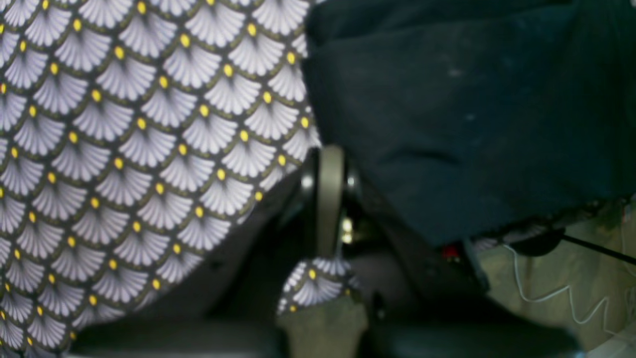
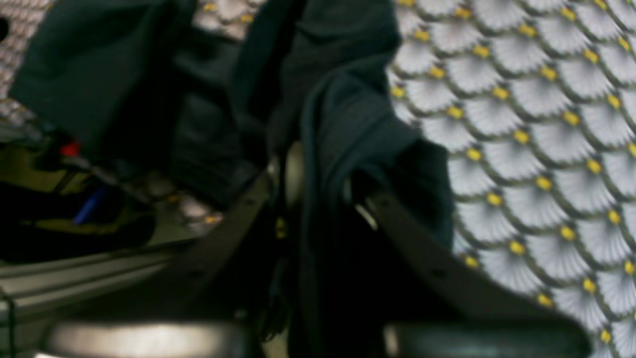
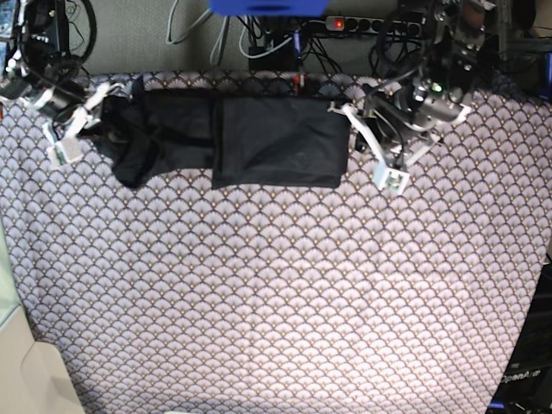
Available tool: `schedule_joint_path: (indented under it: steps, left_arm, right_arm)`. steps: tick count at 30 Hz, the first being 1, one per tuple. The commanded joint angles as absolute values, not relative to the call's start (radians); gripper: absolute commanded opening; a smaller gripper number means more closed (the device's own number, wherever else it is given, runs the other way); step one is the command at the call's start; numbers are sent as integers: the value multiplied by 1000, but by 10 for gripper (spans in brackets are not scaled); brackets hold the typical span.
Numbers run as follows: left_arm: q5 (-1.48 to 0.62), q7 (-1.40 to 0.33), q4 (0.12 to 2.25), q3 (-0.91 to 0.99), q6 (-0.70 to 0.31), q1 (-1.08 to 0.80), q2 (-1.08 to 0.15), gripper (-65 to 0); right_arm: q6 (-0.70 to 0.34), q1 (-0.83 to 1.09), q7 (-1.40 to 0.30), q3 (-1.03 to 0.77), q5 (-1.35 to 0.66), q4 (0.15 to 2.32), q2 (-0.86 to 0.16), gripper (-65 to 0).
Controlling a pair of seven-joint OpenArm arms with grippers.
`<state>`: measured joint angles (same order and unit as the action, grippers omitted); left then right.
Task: Fold the T-shirt properly
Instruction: 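Fold the held strip end with the right gripper toward the left gripper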
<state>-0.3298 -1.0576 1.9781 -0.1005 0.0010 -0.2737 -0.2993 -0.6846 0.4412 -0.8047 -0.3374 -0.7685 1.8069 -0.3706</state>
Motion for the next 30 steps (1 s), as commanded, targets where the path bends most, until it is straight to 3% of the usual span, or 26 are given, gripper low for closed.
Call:
schedule_joint_path:
  steps: [1,14,30]
  left_arm:
    - [-332,-1043,1992,-97,4,-271,-305,-650]
    - [-332,-1035,1992,-97,1,-285,-303,-650]
    - [-332,-1035,1992,-97,-1,-275,-300,-650]
  right_arm:
    - [-698,438,-800,-326,-791,1831,-375,-623]
    - [-698,357,-805,-107,-789,1850,-358,-623]
    - [-698,219,-972,-91,-789,1923,-306,-623]
